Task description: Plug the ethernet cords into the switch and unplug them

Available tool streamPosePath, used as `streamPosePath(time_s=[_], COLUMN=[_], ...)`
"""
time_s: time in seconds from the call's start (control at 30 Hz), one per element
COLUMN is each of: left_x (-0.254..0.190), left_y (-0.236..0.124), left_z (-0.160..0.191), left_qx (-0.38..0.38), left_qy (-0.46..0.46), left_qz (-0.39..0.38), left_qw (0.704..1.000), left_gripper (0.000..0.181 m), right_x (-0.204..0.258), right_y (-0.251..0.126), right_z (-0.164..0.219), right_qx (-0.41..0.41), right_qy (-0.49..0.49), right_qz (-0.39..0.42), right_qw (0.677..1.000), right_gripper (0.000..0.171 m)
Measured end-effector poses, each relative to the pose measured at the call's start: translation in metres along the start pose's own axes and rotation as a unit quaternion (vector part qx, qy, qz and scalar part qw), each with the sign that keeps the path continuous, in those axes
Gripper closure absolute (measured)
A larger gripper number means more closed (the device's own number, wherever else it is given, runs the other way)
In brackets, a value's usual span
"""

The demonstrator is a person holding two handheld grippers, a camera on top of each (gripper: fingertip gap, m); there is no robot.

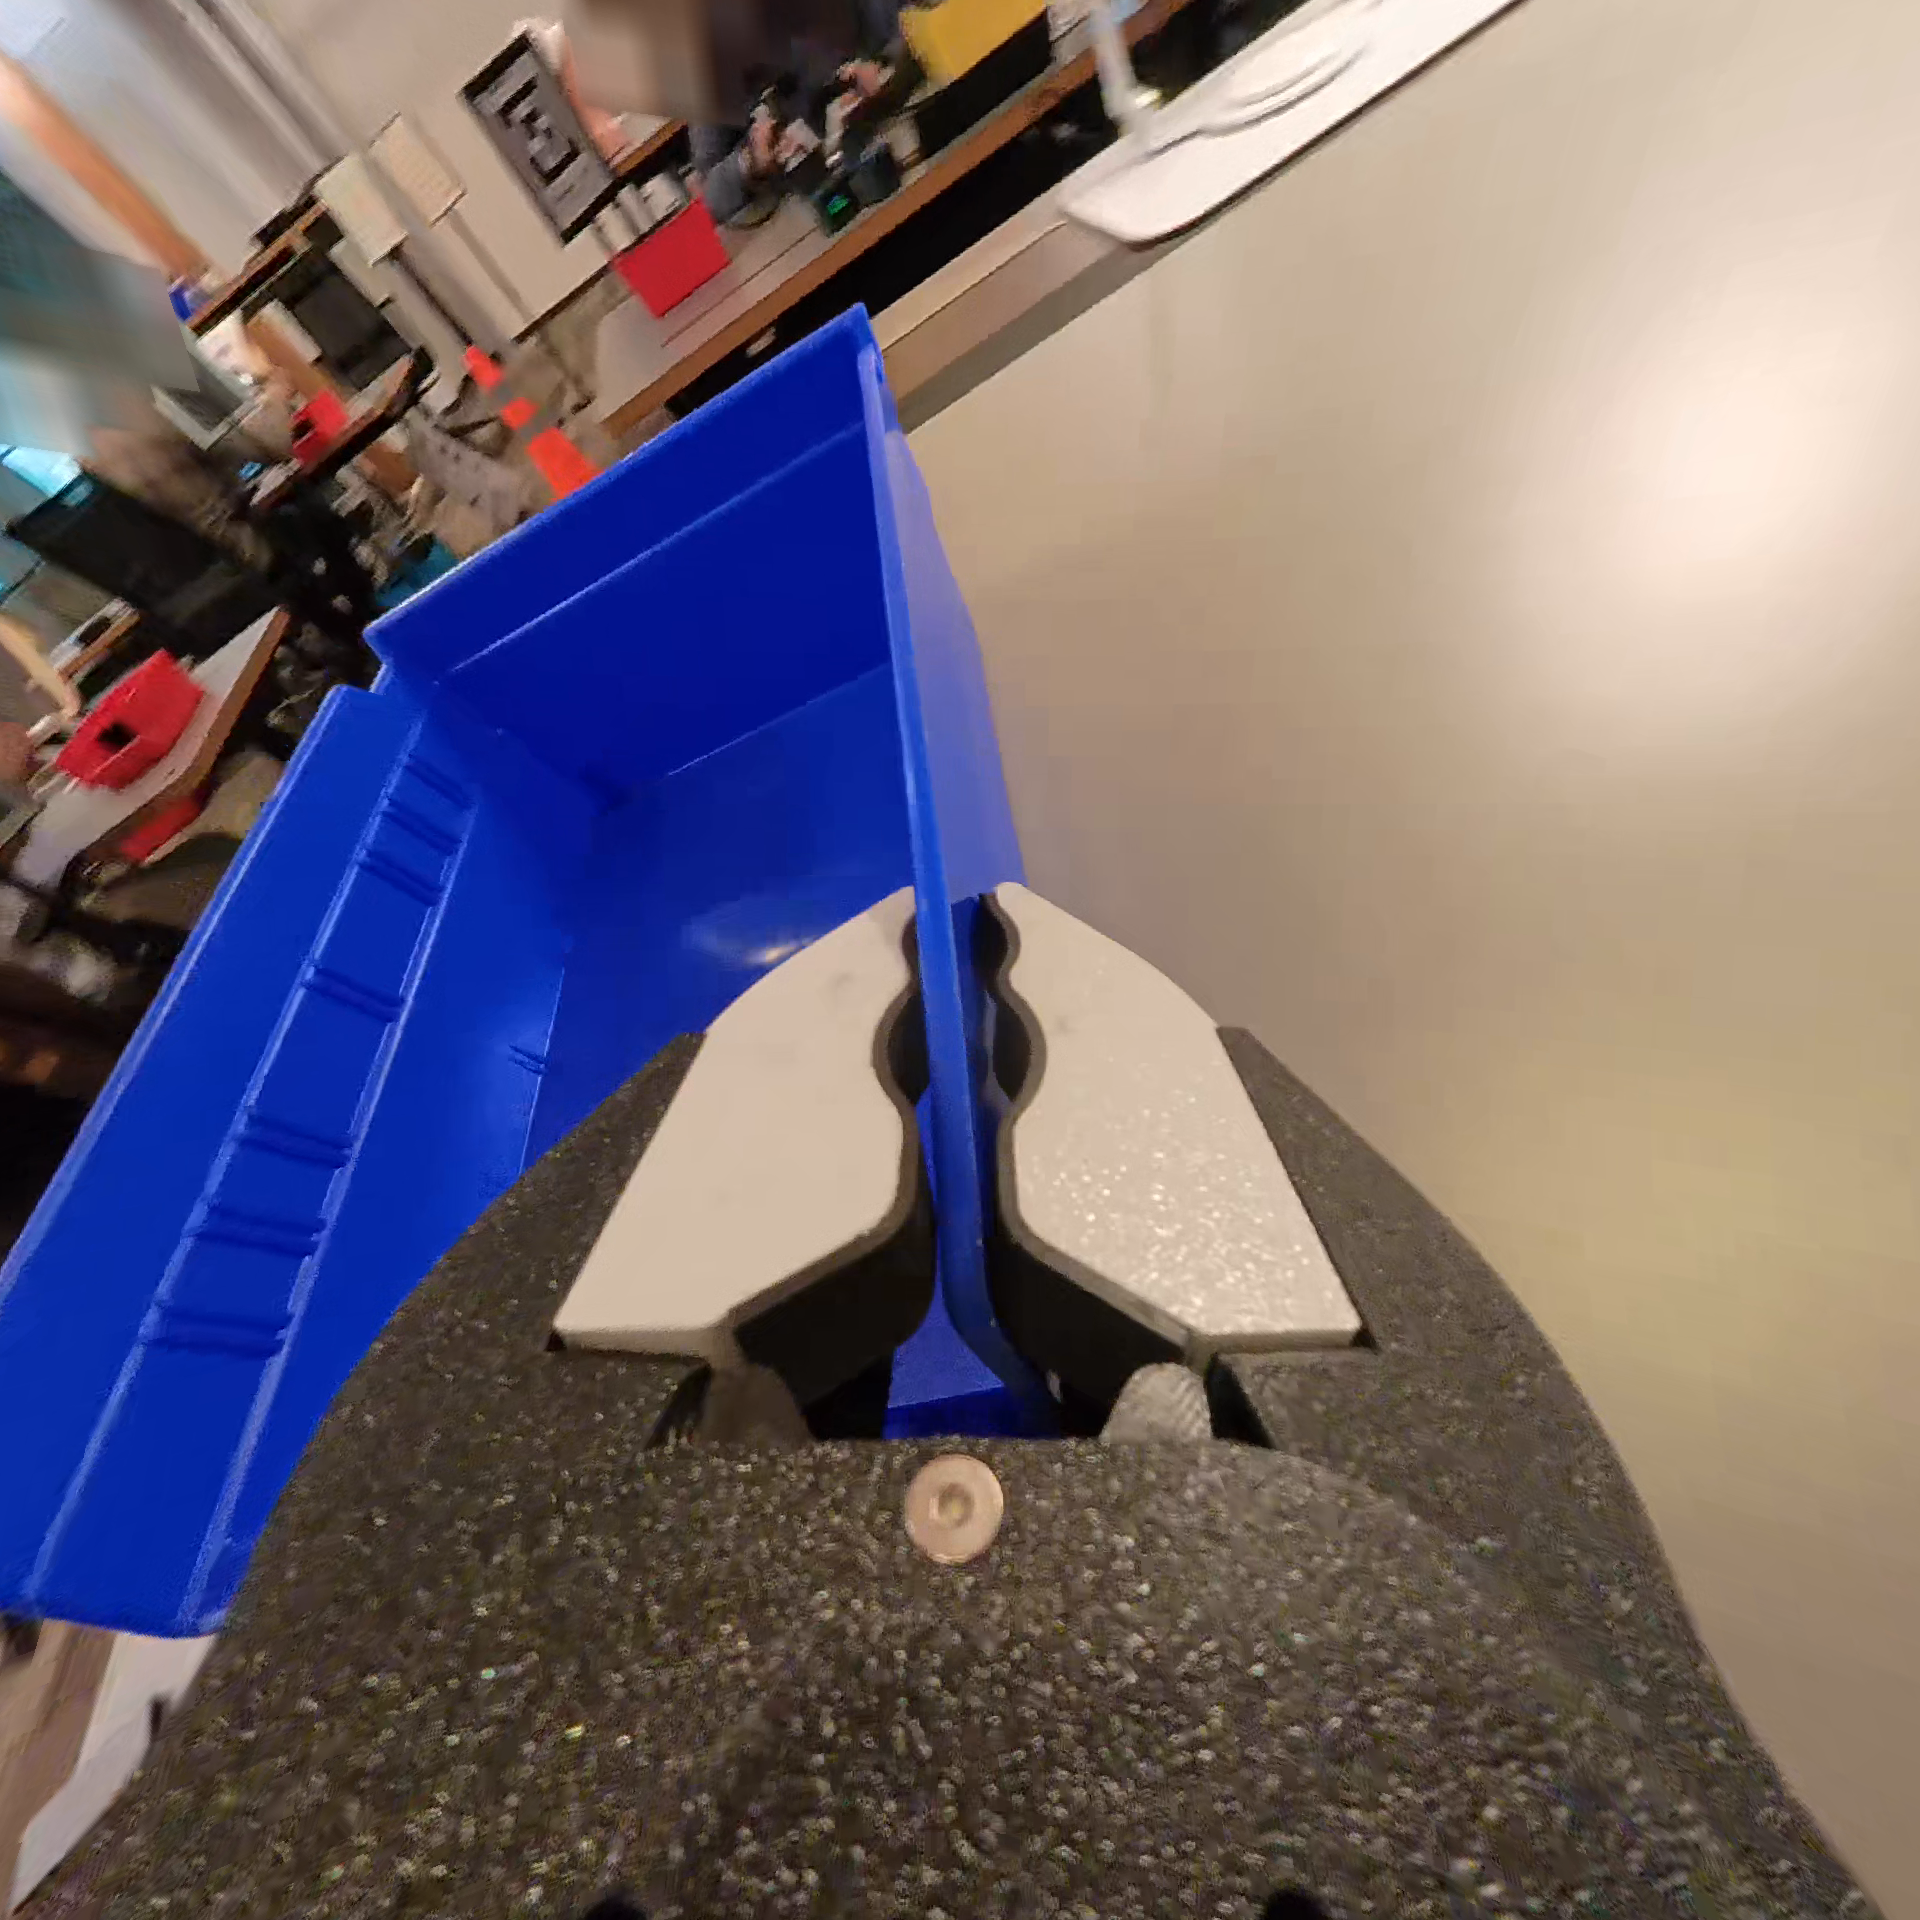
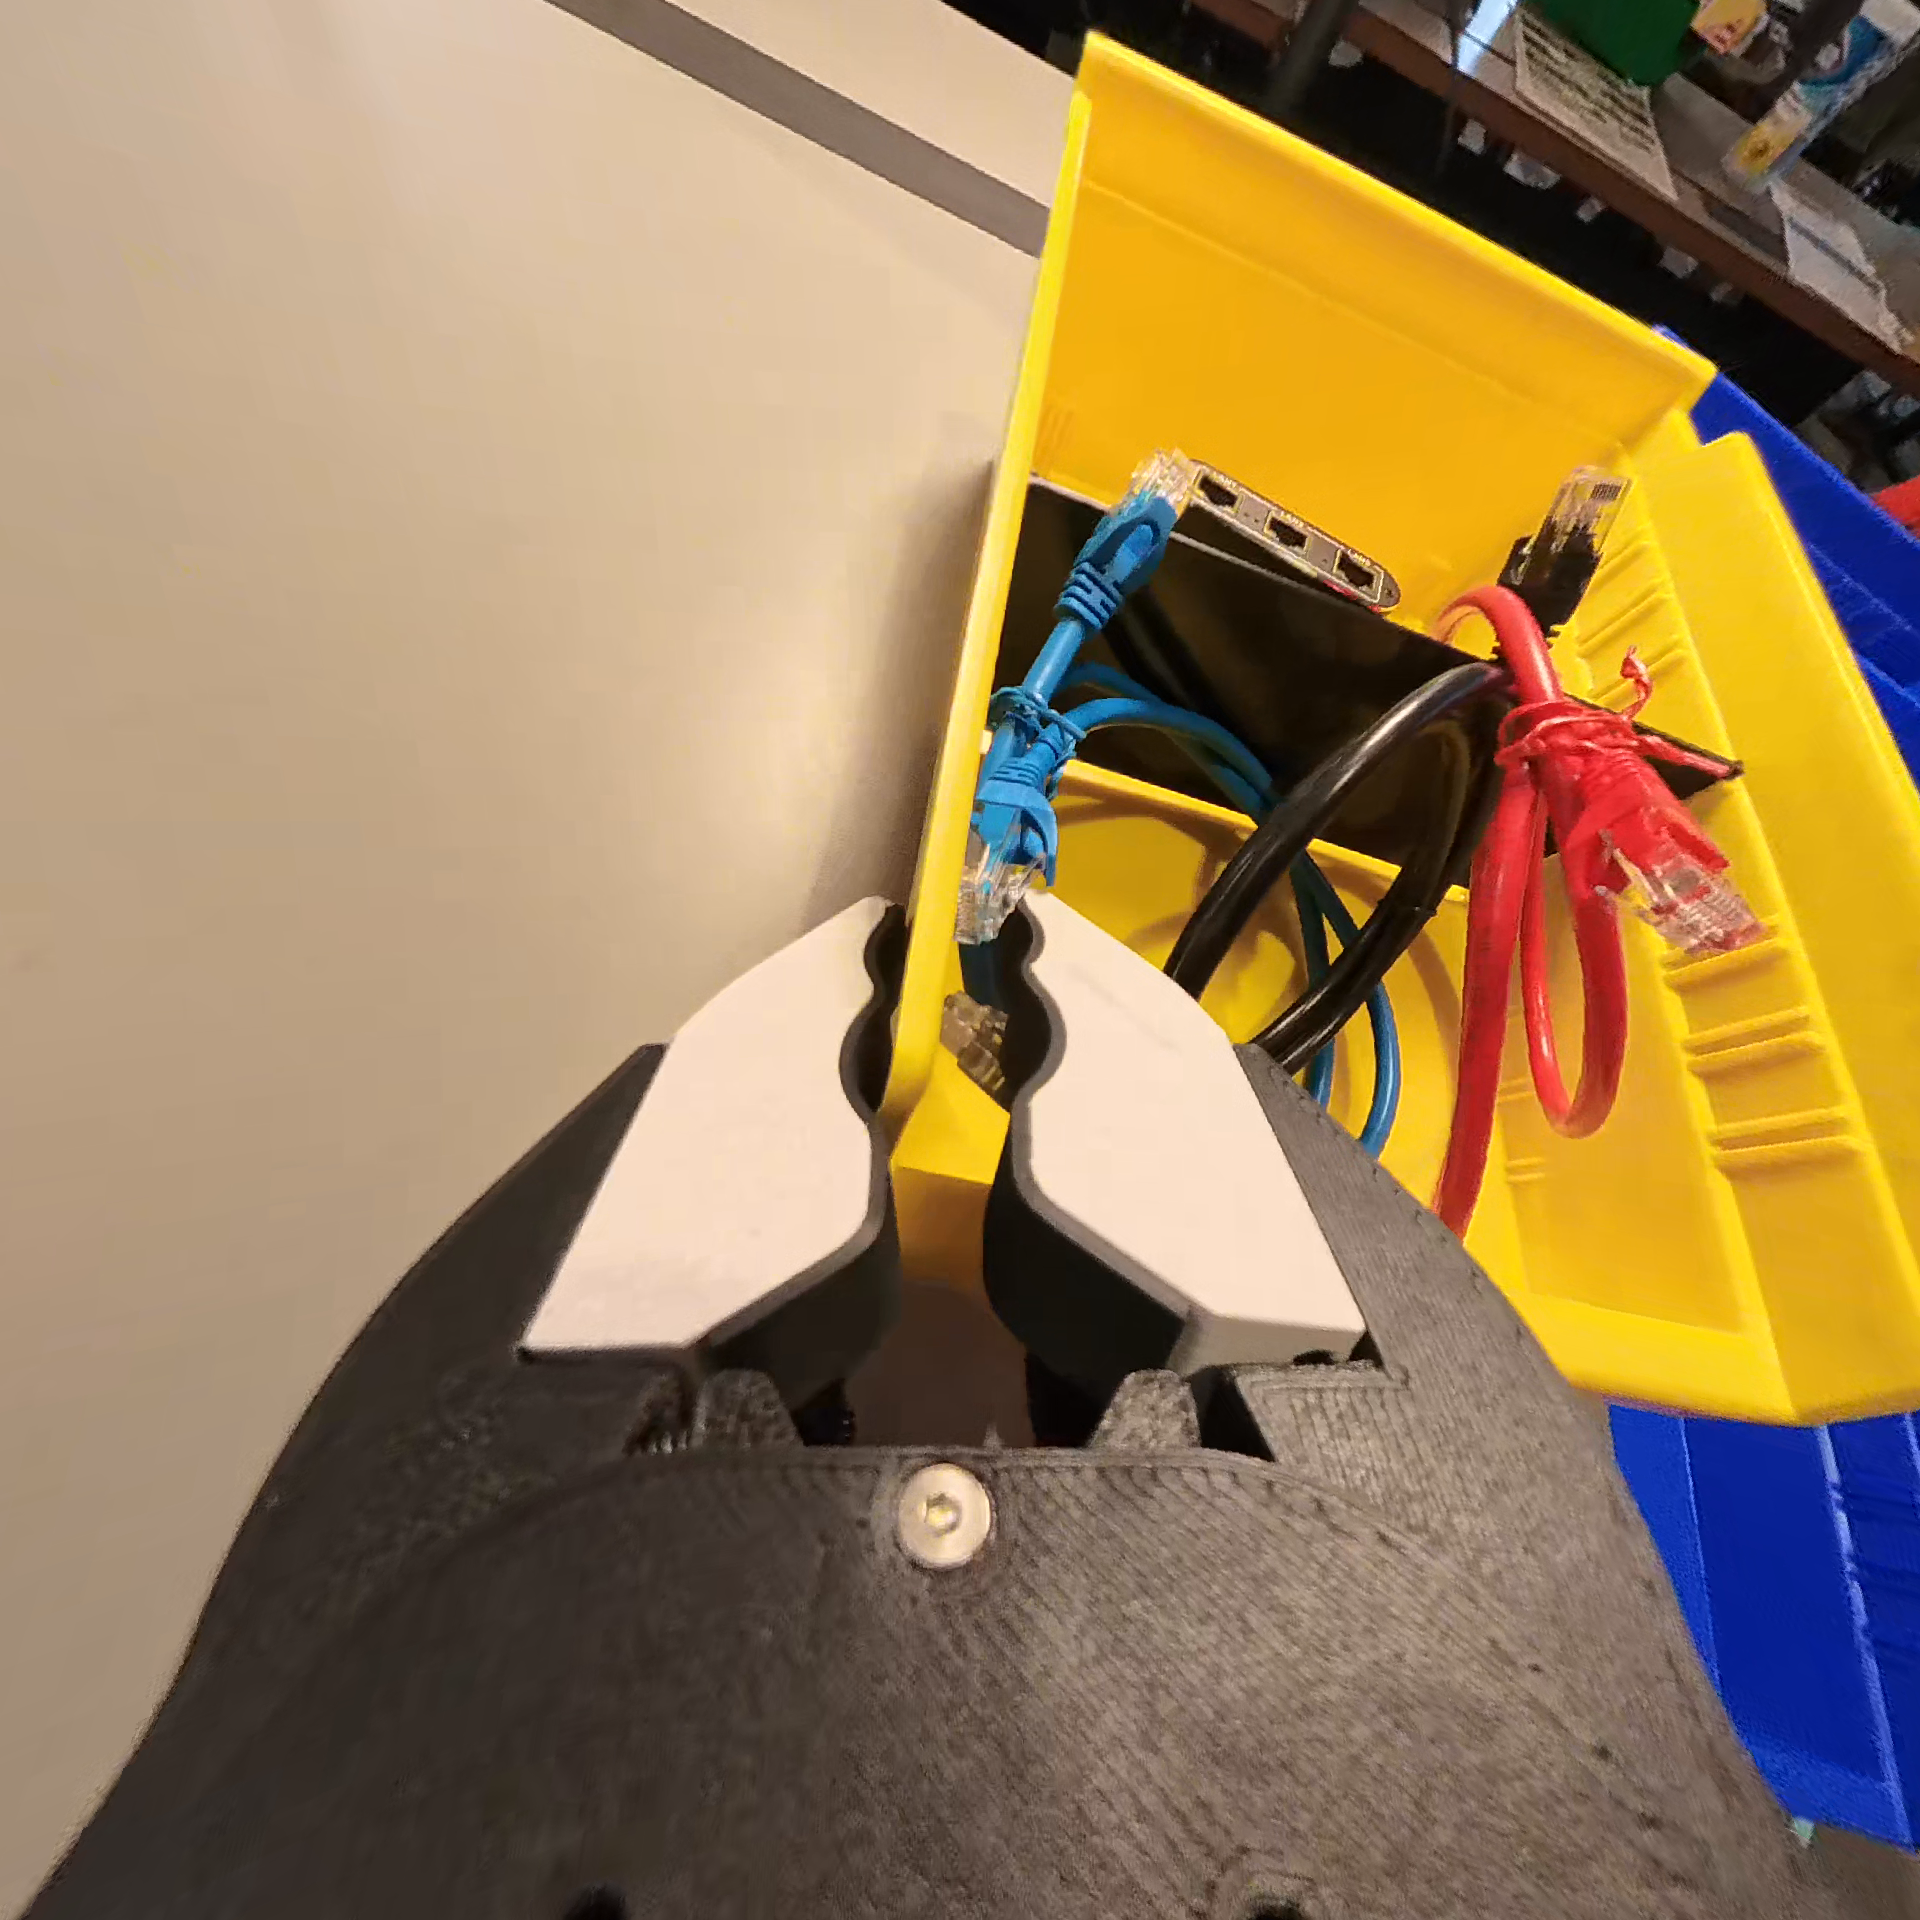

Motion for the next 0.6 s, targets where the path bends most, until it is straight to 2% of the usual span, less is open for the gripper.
streamPosePath(time_s=[0.17, 0.33, 0.47, 0.6], left_x=[-0.048, -0.094, -0.129, -0.157], left_y=[-0.023, -0.038, -0.055, -0.081], left_z=[-0.012, -0.025, -0.034, -0.035], left_qx=[-0.048, -0.096, -0.131, -0.14], left_qy=[0.035, 0.049, 0.076, 0.071], left_qz=[0.12, 0.264, 0.389, 0.536], left_qw=[0.991, 0.958, 0.909, 0.83], left_gripper=[0.175, 0.175, 0.175, 0.175], right_x=[0.014, 0.039, 0.065, 0.089], right_y=[0.007, 0.02, 0.029, 0.036], right_z=[-0.012, -0.033, -0.051, -0.066], right_qx=[-0.025, -0.06, -0.096, -0.135], right_qy=[-0.022, -0.064, -0.11, -0.164], right_qz=[-0.029, -0.088, -0.158, -0.243], right_qw=[0.999, 0.992, 0.977, 0.946], right_gripper=[0.154, 0.154, 0.154, 0.153])
Point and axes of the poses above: each gripper's, where its closed fingertips meet, y out along the fingers, z out of its underside, x = y × z across the jaws, the point moved 1 cm from there along -y, back along the fingers, and after that the axes turned 3 degrees about -y, right-handed, at the moved point
